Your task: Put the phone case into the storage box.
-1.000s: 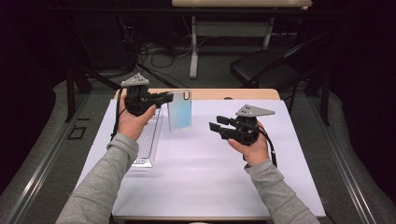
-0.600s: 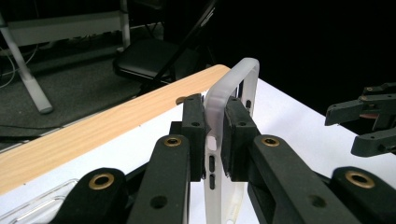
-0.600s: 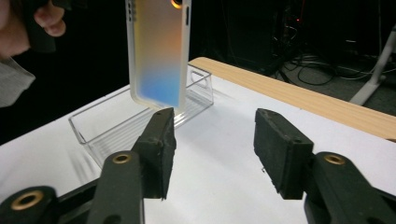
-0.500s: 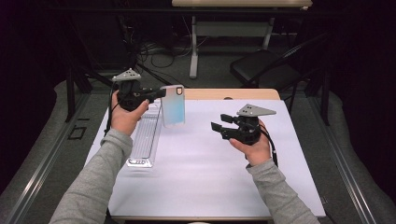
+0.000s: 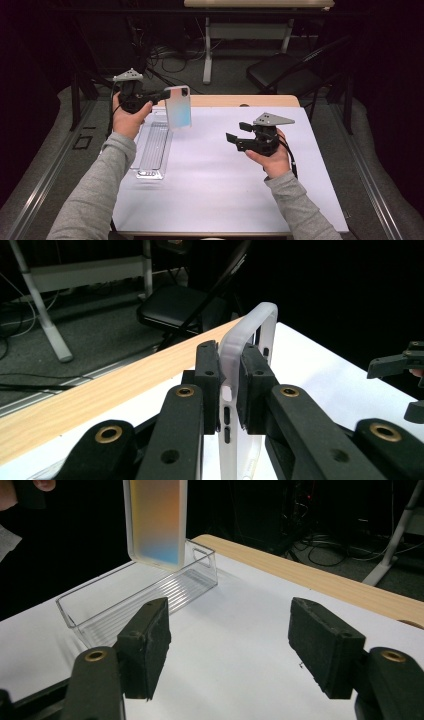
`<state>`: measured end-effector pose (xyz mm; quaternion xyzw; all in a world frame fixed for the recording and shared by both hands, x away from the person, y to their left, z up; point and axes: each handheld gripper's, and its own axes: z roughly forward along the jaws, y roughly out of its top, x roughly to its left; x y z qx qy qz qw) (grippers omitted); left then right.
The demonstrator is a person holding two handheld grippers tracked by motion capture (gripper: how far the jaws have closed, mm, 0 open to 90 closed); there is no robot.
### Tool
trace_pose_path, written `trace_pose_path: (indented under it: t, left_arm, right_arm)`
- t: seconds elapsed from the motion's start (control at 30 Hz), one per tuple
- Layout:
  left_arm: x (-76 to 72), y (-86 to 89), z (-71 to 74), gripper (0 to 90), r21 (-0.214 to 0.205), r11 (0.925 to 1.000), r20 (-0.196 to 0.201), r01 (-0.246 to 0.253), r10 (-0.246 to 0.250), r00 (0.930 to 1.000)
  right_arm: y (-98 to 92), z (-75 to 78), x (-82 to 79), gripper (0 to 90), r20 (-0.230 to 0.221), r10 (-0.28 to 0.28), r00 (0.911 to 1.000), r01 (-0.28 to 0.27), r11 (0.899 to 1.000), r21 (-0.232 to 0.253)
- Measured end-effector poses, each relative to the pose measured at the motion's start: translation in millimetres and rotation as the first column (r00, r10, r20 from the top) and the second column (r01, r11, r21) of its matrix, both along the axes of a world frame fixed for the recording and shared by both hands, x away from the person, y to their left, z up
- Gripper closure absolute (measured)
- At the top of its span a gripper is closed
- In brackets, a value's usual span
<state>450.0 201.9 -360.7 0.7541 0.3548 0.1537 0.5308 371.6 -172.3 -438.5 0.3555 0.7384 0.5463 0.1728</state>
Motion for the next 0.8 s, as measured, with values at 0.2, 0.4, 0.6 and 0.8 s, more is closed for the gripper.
trace_pose_path:
  t: [0.2, 0.4, 0.6, 0.8]
  left_arm:
    - [5.5, 6.1, 3.1, 81.7, 0.001, 0.9999, 0.008, -0.017, 0.017, 0.9998]
    - [11.8, 11.8, 2.4, 81.8, 0.009, 0.9995, 0.007, -0.031, 0.031, 0.9995]
    - [18.1, 17.4, 1.8, 81.7, 0.007, 0.9987, 0.005, -0.051, 0.051, 0.9987]
    - [23.9, 23.2, -0.6, 81.8, 0.014, 0.997, 0.013, -0.076, 0.076, 0.997]
  right_arm:
    - [-3.6, 0.5, 0.8, 29.4, -0.001, -0.02, 0.9998, 0.02, 1.0, -0.013]
    - [-3.4, 1.0, -0.3, 24.6, 0.002, -0.033, 0.9994, 0.033, 0.999, -0.025]
    - [-3.2, 1.2, -0.8, 21.0, 0.0, -0.033, 0.9994, 0.033, 0.999, -0.021]
    - [-3.7, 0.9, -0.2, 17.7, -0.021, -0.026, 0.9995, 0.026, 1.0, -0.009]
